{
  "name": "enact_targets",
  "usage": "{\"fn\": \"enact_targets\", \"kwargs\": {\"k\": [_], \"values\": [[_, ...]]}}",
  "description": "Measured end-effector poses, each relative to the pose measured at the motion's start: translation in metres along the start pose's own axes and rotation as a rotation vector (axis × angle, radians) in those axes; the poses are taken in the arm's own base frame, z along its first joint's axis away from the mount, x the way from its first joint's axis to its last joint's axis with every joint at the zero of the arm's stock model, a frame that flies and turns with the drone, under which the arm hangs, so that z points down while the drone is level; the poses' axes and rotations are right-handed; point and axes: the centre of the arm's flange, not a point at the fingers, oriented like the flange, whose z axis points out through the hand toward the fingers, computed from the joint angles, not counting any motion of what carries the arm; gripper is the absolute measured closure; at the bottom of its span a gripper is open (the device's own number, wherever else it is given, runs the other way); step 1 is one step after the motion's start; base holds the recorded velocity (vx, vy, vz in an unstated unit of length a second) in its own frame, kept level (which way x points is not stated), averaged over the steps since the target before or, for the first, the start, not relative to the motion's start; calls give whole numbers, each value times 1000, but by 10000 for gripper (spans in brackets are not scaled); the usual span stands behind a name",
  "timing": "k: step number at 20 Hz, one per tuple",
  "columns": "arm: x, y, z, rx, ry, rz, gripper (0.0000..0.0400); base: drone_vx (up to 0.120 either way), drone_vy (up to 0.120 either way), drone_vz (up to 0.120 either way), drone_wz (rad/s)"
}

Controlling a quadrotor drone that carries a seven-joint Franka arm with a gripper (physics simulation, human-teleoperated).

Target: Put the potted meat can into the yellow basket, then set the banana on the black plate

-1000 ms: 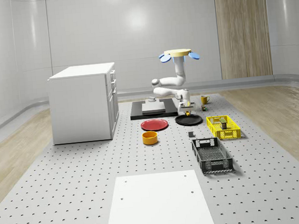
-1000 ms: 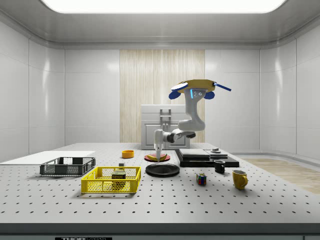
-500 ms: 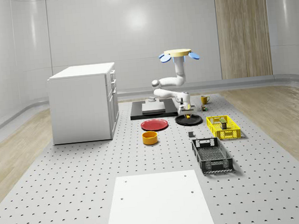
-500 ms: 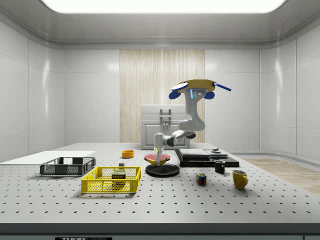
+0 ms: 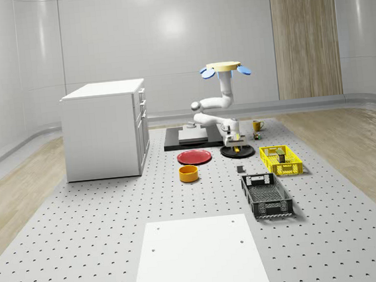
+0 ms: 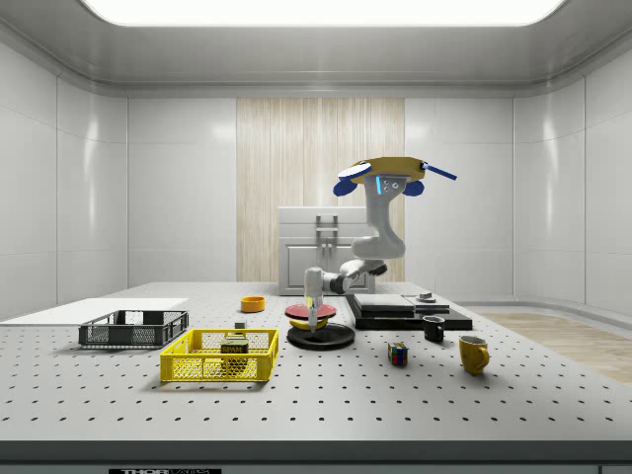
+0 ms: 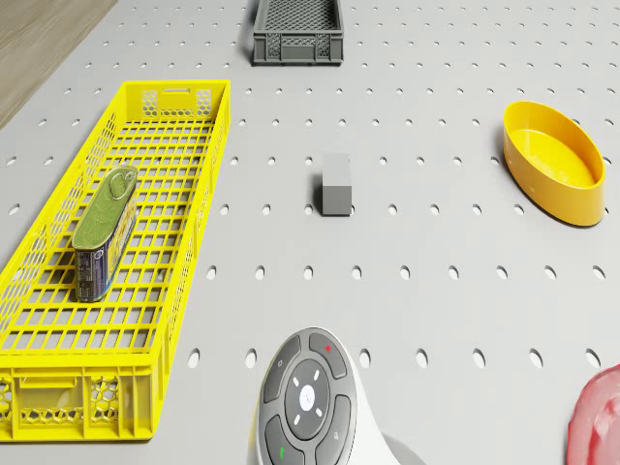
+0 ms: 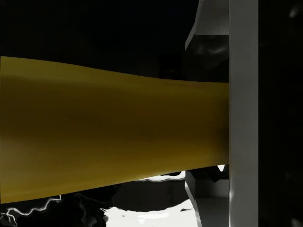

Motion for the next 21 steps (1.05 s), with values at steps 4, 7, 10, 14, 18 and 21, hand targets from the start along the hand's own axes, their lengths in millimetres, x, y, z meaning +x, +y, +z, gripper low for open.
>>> {"fn": "enact_targets", "kwargs": {"k": [4,7,10,14,18,21], "values": [[0,0,-10,1,-2,-11,30,0,0,0,0],[0,0,-21,1,-3,-15,14,0,0,0,0],[0,0,-35,2,-3,-17,7,0,0,0,0],[0,0,-49,2,-4,-19,2,0,0,0,0],[0,0,-56,2,-4,-20,1,0,0,0,0],[0,0,-58,2,-4,-20,1,0,0,0,0]]}}
